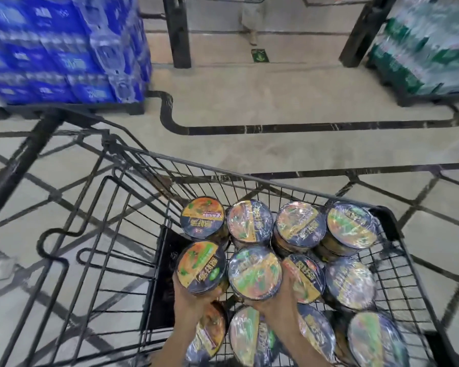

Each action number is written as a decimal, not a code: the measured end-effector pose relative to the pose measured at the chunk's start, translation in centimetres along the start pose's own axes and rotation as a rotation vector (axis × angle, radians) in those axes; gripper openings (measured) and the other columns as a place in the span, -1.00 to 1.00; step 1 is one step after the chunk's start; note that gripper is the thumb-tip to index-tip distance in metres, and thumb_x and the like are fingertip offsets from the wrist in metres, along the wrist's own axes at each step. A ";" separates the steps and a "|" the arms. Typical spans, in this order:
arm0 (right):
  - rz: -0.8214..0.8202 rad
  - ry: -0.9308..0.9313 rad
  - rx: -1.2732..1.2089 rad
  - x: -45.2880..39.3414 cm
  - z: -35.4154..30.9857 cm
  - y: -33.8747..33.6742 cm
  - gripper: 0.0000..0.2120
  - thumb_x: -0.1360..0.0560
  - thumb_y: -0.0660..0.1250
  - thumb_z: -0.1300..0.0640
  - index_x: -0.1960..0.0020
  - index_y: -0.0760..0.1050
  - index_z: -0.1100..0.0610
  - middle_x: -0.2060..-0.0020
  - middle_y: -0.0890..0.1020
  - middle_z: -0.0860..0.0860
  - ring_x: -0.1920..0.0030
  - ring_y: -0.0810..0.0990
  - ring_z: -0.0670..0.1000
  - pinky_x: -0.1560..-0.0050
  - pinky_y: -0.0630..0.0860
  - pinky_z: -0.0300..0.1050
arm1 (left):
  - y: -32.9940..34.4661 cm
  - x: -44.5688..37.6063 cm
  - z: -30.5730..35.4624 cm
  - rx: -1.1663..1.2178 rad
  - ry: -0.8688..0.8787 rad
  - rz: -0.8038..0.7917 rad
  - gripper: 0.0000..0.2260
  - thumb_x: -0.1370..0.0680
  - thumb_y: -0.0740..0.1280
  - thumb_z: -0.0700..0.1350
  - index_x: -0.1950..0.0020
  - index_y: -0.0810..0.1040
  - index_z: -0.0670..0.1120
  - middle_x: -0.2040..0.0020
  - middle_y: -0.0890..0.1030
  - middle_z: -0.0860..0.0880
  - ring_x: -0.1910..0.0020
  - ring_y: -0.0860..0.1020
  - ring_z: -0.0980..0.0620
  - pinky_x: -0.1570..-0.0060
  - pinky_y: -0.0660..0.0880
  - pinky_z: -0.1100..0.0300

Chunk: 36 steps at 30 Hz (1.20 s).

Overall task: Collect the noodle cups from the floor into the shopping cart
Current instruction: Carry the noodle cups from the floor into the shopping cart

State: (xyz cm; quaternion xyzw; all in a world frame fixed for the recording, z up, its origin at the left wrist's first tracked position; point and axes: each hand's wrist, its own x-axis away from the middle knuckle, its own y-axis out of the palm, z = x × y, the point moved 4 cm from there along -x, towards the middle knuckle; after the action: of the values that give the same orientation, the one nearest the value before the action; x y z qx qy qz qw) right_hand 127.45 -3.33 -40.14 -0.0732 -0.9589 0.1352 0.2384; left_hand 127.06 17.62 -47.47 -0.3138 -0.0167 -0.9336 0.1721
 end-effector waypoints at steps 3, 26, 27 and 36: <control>0.025 -0.012 -0.045 -1.1 1.3 0.5 -0.13 -0.19 0.59 0.41 -0.25 0.21 -0.11 -0.06 0.37 -0.21 -0.02 0.41 -0.27 0.14 0.43 -0.59 | 0.3 -0.5 0.3 -0.029 0.006 0.016 0.19 0.13 0.69 0.11 -0.42 0.25 -0.01 -0.29 0.49 -0.10 -0.27 0.48 -0.12 -0.28 0.42 -0.10; 0.086 -0.166 0.475 6.3 0.2 -10.4 -0.47 -0.58 0.27 0.11 -0.49 0.18 0.04 -0.43 0.31 -0.03 -0.40 0.31 -0.05 -0.37 0.21 -0.27 | 7.5 12.5 5.5 -0.920 0.142 -0.416 -0.74 -0.59 0.24 -0.02 -0.20 0.53 -0.13 -0.14 0.59 -0.08 -0.13 0.52 -0.02 -0.10 0.38 0.21; 0.111 -0.192 0.521 7.2 -0.1 -11.8 -0.49 -0.59 0.24 0.08 -0.50 0.18 0.04 -0.46 0.28 -0.01 -0.45 0.25 -0.01 -0.40 0.13 -0.26 | 9.6 13.8 6.6 -0.948 0.255 -0.488 -0.70 -0.62 0.22 -0.06 -0.30 0.45 -0.16 -0.23 0.55 -0.10 -0.19 0.51 -0.03 -0.16 0.37 0.21; 0.630 -0.118 0.756 24.1 1.1 -26.6 -0.49 -0.59 0.13 -0.03 -0.50 0.24 0.09 -0.48 0.27 0.03 -0.45 0.29 0.03 -0.28 0.45 -0.03 | 25.1 29.0 9.5 -1.267 1.357 -0.971 -0.60 -0.65 0.13 -0.06 -0.47 0.27 -0.16 -0.42 0.34 -0.07 -0.40 0.33 -0.09 -0.37 0.26 0.10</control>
State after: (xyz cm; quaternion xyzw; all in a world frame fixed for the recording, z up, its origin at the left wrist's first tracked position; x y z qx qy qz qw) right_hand 103.79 -24.01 -22.68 -0.2603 -0.7858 0.5429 0.1412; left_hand 119.31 -13.72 -24.64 0.2833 0.4515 -0.7205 -0.4436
